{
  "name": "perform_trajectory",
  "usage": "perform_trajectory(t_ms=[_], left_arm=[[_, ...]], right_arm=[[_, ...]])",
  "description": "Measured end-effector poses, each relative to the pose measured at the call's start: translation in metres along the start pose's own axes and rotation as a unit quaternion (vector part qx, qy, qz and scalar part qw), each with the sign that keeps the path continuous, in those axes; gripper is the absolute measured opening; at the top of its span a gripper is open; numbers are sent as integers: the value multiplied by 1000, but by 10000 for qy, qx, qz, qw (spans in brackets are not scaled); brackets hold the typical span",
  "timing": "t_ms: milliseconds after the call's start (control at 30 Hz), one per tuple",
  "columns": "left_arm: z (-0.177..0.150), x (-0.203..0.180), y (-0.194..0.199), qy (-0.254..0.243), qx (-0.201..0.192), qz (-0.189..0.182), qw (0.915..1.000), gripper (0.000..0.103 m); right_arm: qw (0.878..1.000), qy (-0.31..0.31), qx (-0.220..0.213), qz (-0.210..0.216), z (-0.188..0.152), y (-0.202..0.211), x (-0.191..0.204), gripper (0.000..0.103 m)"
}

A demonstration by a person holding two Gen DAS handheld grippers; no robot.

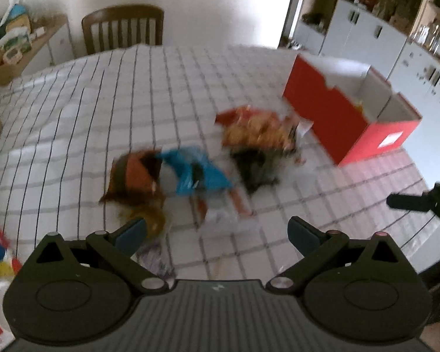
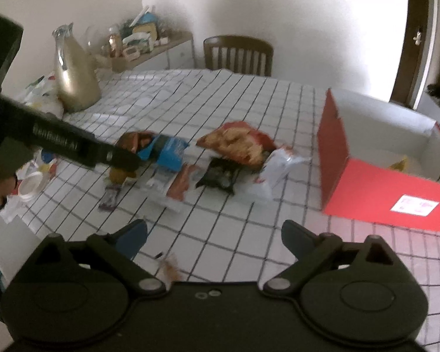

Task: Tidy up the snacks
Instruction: 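Withdraw both tools from the box back toward the table, then grasp the pale wafer stick with the left tool while the right tool grasps the wrapped snack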

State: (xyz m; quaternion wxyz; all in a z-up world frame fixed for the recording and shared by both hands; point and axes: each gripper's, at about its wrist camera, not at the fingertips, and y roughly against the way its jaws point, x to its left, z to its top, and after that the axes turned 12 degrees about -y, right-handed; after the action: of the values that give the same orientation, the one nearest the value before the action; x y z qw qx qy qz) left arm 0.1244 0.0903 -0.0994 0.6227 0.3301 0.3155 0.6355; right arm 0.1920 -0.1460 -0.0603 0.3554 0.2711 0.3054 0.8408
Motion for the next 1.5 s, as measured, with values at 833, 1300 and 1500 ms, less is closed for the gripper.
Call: perform_trajectory(t_ms=[833, 1300, 1500], left_arm=[[-67, -17, -30, 86, 531, -527, 9972, 58], [-67, -18, -42, 154, 593, -481, 9970, 20], [-65, -14, -45, 207, 614, -447, 9969, 11]], right_arm=[[9911, 933, 934, 187, -36, -57, 39, 38], [9896, 925, 1090, 151, -43, -68, 39, 28], [9896, 891, 1122, 112, -44, -71, 39, 19]])
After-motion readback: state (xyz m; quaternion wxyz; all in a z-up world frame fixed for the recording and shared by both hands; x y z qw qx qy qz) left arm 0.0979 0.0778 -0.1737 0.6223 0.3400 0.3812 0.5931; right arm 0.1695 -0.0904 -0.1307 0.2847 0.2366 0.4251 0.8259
